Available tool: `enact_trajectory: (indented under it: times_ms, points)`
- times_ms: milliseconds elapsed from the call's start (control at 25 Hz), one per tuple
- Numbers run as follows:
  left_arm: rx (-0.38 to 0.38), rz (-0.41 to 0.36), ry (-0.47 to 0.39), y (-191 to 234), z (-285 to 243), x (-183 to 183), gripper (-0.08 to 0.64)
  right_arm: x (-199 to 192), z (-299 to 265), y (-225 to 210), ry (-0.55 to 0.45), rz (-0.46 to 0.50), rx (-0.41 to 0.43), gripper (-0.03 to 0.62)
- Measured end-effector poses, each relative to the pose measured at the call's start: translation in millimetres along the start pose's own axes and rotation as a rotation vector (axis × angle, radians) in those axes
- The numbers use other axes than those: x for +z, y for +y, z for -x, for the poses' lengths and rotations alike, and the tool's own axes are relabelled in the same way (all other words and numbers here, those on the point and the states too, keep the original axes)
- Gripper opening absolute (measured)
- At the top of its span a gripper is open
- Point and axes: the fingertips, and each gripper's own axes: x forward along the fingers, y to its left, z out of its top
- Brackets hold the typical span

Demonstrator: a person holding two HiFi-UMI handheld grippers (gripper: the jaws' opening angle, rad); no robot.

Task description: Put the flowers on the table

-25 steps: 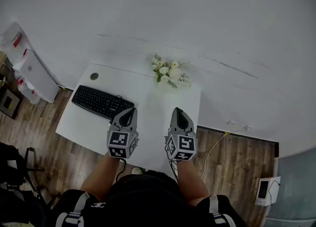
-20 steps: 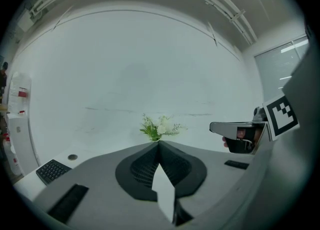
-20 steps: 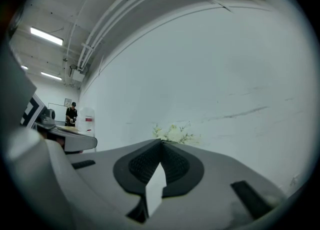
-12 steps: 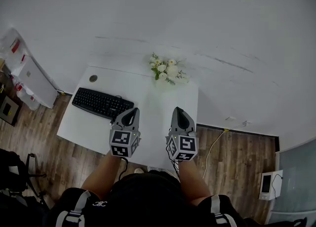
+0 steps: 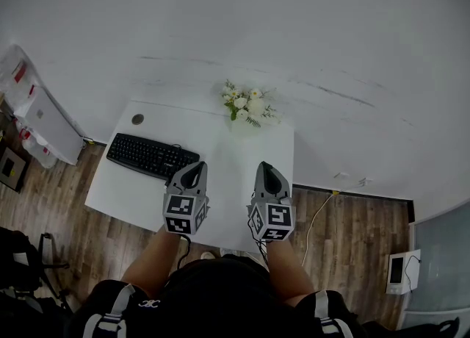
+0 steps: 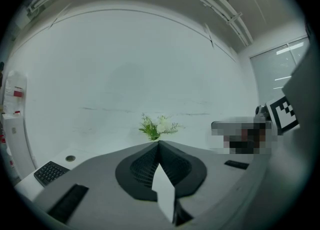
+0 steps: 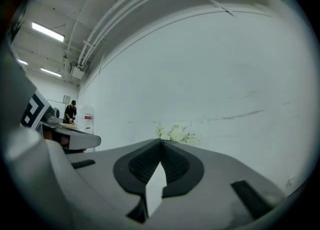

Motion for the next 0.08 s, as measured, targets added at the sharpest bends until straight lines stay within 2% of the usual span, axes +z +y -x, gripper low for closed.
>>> enact_trajectory:
  times_ms: [80]
  points:
    - [-0.004, 0.003, 0.004, 0.1, -0.2, -2.0, 0.002, -1.2, -0.5, 0.2, 0.003, -0.006, 0.002, -0.002]
